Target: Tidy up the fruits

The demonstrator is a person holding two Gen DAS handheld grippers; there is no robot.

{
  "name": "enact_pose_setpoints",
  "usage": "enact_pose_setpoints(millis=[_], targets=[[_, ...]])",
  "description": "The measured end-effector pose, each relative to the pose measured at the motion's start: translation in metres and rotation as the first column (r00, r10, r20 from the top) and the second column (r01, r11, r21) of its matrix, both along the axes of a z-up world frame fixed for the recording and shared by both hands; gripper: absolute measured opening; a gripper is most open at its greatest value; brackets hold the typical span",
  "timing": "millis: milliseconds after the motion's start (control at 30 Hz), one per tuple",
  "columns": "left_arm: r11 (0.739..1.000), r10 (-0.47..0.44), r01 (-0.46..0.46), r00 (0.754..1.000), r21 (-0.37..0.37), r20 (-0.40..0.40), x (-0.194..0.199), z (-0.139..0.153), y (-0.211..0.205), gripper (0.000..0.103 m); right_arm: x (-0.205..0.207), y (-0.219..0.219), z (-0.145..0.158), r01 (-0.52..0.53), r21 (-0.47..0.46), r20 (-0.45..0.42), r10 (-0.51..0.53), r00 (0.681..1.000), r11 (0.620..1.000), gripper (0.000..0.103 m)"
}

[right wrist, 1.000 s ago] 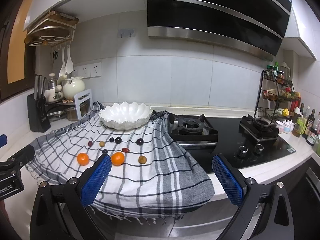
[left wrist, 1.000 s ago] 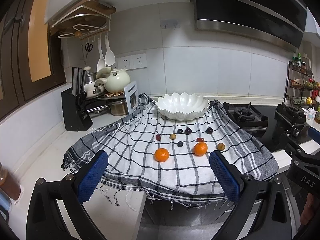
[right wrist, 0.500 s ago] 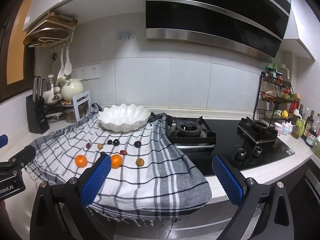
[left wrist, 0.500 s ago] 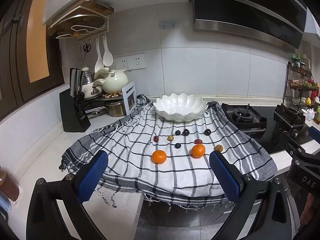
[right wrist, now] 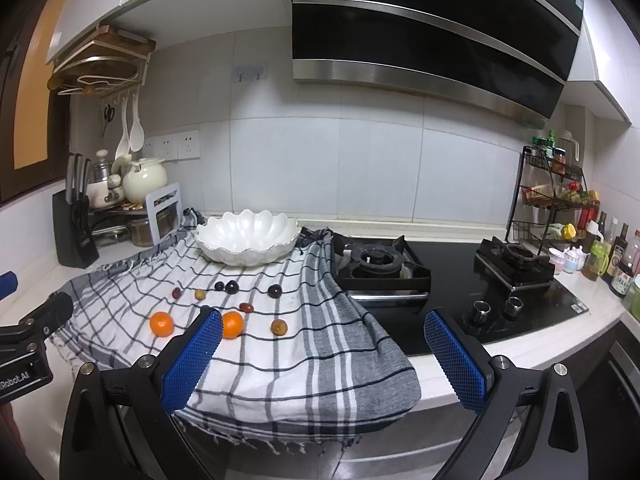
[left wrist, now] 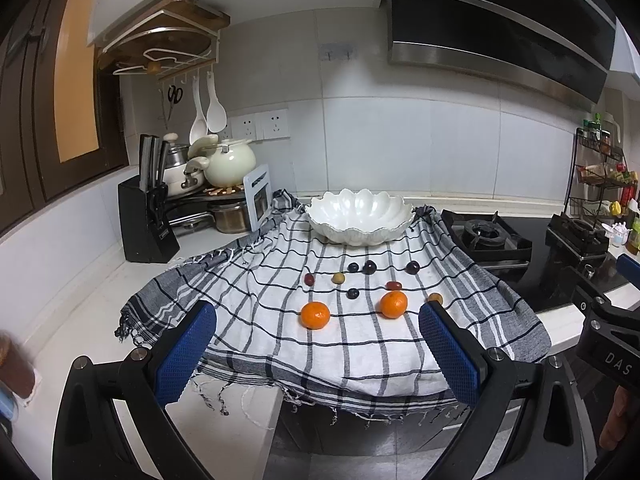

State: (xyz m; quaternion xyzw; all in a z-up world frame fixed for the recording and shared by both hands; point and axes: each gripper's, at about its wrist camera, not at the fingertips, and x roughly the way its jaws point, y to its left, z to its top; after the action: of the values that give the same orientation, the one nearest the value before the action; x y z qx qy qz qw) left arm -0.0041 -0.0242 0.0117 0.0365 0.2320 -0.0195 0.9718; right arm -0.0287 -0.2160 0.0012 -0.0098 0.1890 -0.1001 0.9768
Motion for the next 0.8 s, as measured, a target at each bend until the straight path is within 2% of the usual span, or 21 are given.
enact_pose_setpoints(millis=[800], targets=[[1.000, 0.001, -0.001, 1.000, 0.000, 0.002, -0.0007, -0.0011, -0.0012, 0.103, -0.0008, 0.0008, 0.0010, 0.005, -0.004, 0.001, -0.005, 1.000, 1.000, 0.102]])
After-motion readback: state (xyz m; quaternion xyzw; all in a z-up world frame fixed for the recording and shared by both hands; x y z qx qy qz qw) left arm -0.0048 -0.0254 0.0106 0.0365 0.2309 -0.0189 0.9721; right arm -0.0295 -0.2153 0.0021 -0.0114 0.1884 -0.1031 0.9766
